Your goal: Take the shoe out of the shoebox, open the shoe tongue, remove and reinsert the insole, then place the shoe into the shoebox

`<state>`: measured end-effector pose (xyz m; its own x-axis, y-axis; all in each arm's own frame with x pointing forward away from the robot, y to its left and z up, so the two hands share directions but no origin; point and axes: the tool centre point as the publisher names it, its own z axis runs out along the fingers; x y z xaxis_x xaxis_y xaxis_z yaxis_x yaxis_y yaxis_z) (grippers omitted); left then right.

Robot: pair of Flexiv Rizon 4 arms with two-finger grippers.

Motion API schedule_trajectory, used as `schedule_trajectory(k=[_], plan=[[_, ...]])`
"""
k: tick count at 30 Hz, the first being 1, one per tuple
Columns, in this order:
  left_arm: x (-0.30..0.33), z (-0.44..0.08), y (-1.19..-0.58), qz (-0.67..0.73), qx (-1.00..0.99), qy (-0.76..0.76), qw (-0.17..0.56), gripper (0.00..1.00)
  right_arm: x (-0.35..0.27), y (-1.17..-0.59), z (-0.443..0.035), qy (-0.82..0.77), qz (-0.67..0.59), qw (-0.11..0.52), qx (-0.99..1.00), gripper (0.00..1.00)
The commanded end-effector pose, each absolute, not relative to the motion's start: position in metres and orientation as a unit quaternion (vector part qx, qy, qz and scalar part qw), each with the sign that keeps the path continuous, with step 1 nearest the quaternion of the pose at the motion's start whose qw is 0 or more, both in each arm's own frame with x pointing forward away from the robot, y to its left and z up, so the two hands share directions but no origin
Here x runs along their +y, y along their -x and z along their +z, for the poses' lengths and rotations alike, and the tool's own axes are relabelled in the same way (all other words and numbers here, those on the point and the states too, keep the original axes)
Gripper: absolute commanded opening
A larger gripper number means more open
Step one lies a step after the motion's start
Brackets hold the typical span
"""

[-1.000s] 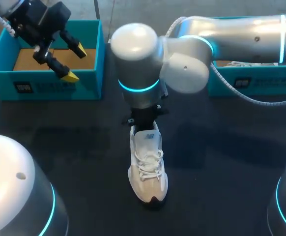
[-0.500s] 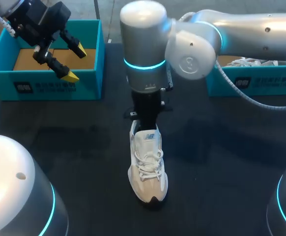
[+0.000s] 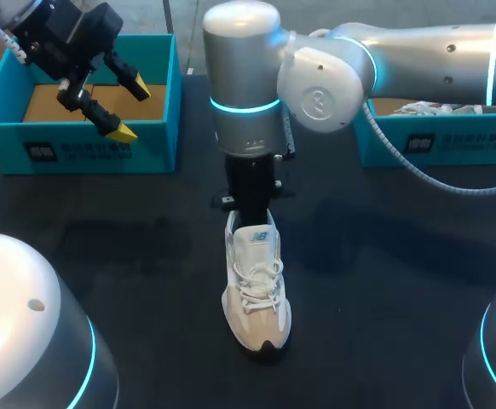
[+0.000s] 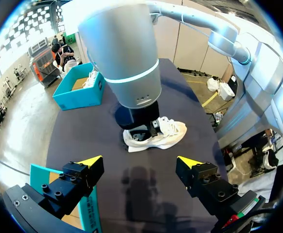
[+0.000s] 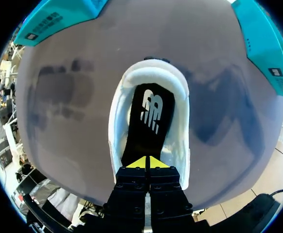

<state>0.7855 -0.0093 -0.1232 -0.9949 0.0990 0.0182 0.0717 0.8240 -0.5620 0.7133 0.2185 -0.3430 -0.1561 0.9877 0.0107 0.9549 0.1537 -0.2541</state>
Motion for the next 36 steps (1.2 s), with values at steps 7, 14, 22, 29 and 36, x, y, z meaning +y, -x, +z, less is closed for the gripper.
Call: schedule_trajectory(k=[7,14,22,29,36], plan=[[-0.009,-0.123,-0.786,0.292,-0.955,0.045,0.024,1.00,0.220,-0.708,-0.354,0.645,0.088,0.101,-0.752,1.00],[-0.009,-0.123,-0.786,0.292,-0.955,0.045,0.024,1.00,0.218,-0.706,-0.358,0.641,0.092,0.095,-0.756,1.00],[-0.009,-0.123,-0.786,0.292,-0.955,0.045,0.024,1.00,0.217,-0.703,-0.363,0.638,0.100,0.089,-0.758,1.00],[-0.009,-0.123,-0.786,0.292,-0.955,0.045,0.024,1.00,0.214,-0.699,-0.351,0.645,0.091,0.074,-0.755,1.00],[-0.009,-0.123,-0.786,0.292,-0.955,0.045,0.024,1.00,0.211,-0.692,-0.339,0.654,0.077,0.057,-0.750,1.00]])
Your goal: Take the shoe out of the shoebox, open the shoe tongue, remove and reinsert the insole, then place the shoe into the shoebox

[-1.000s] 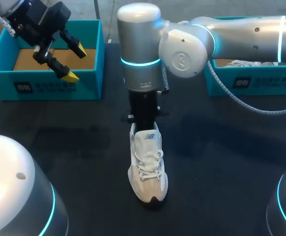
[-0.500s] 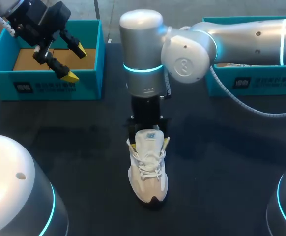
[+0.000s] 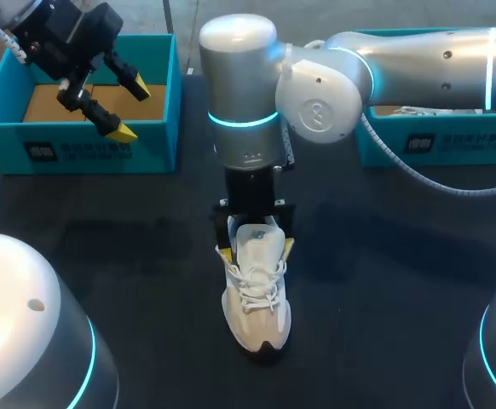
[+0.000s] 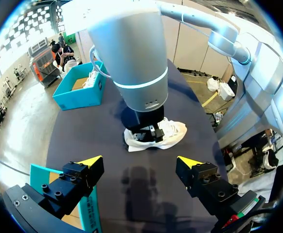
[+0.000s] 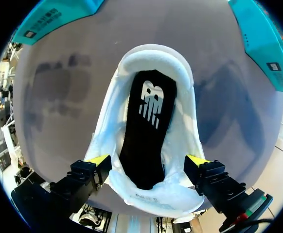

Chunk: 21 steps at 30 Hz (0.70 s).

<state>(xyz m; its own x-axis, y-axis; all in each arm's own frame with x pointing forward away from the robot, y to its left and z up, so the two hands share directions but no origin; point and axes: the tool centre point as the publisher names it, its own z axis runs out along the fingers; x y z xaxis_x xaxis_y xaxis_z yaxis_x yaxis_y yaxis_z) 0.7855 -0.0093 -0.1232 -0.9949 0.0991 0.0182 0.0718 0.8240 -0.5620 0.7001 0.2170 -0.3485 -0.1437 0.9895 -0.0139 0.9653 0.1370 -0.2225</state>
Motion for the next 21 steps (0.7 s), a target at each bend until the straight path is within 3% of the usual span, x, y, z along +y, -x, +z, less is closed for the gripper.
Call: schedule_trajectory(k=[1,15,21], plan=[[-0.009,-0.123,-0.786,0.292,-0.955,0.045,0.024,1.00,0.211,-0.691,-0.336,0.655,0.075,0.054,-0.750,1.00],[-0.009,-0.123,-0.786,0.292,-0.955,0.045,0.024,1.00,0.213,-0.703,-0.303,0.660,0.041,-0.032,-0.749,1.00],[-0.009,-0.123,-0.786,0.292,-0.955,0.045,0.024,1.00,0.218,-0.703,-0.293,0.654,0.038,-0.039,-0.755,1.00]])
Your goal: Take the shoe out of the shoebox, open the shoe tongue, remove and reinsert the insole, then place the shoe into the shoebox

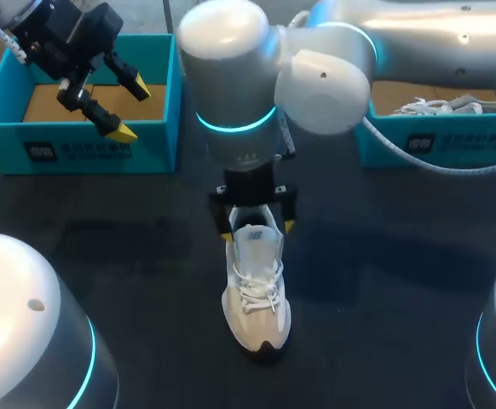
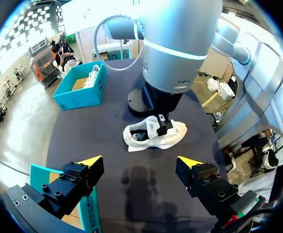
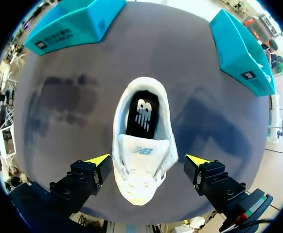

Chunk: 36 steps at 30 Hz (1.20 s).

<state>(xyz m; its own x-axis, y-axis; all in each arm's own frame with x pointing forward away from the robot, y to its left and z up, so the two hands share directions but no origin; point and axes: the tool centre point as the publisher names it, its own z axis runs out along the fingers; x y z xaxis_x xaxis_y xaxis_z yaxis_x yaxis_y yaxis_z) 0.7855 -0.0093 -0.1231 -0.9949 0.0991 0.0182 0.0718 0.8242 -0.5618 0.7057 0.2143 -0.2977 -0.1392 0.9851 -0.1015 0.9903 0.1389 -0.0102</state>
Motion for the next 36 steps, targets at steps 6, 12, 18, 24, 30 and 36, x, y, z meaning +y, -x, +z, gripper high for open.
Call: schedule_trajectory(k=[6,12,18,24,30,36], plan=[[-0.009,-0.123,-0.786,0.292,-0.955,0.045,0.024,1.00,0.221,-0.689,-0.294,-0.651,-0.034,0.032,0.758,1.00],[-0.009,-0.123,-0.786,0.292,-0.955,0.045,0.024,1.00,0.219,-0.673,-0.297,-0.655,-0.032,0.027,0.754,0.46],[-0.009,-0.123,-0.786,0.292,-0.955,0.045,0.024,1.00,0.216,-0.665,-0.303,-0.662,-0.032,0.024,0.749,0.37],[-0.009,-0.123,-0.786,0.292,-0.955,0.045,0.024,1.00,0.217,-0.670,-0.313,-0.669,-0.027,0.029,0.742,0.33],[-0.009,-0.123,-0.786,0.292,-0.955,0.045,0.024,1.00,0.222,-0.684,-0.332,-0.664,-0.022,0.022,0.747,0.33],[-0.009,-0.123,-0.786,0.292,-0.955,0.045,0.024,1.00,0.221,-0.698,-0.347,-0.665,-0.017,0.021,0.747,0.24]])
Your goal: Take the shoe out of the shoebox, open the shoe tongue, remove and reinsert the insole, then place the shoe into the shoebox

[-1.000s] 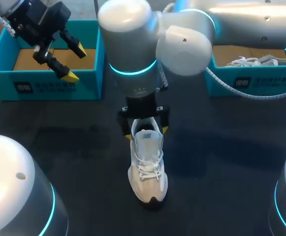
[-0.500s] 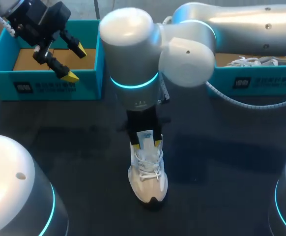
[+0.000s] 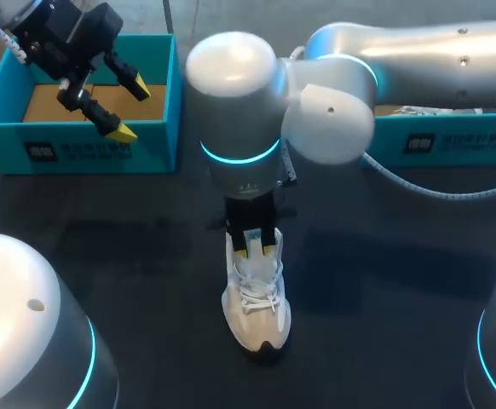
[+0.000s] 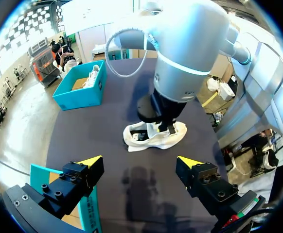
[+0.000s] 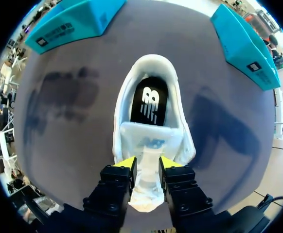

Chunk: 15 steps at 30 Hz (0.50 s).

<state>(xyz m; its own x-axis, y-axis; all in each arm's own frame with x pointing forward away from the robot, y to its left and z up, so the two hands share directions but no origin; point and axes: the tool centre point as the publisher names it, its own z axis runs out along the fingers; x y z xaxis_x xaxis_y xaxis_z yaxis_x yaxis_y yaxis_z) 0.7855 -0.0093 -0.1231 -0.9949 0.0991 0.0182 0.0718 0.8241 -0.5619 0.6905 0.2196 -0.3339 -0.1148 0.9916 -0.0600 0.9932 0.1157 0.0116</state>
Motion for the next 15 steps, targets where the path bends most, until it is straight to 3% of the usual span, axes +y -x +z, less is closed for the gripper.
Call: schedule_trajectory(k=[1,6,15], plan=[[-0.009,-0.123,-0.786,0.292,-0.955,0.045,0.024,1.00,0.220,-0.699,-0.348,-0.665,-0.017,0.021,0.746,0.24],[-0.009,-0.123,-0.786,0.292,-0.955,0.045,0.024,1.00,0.218,-0.700,-0.344,-0.664,-0.015,0.031,0.747,0.21],[-0.009,-0.123,-0.786,0.292,-0.955,0.045,0.024,1.00,0.217,-0.704,-0.339,-0.663,-0.018,0.051,0.747,0.25]])
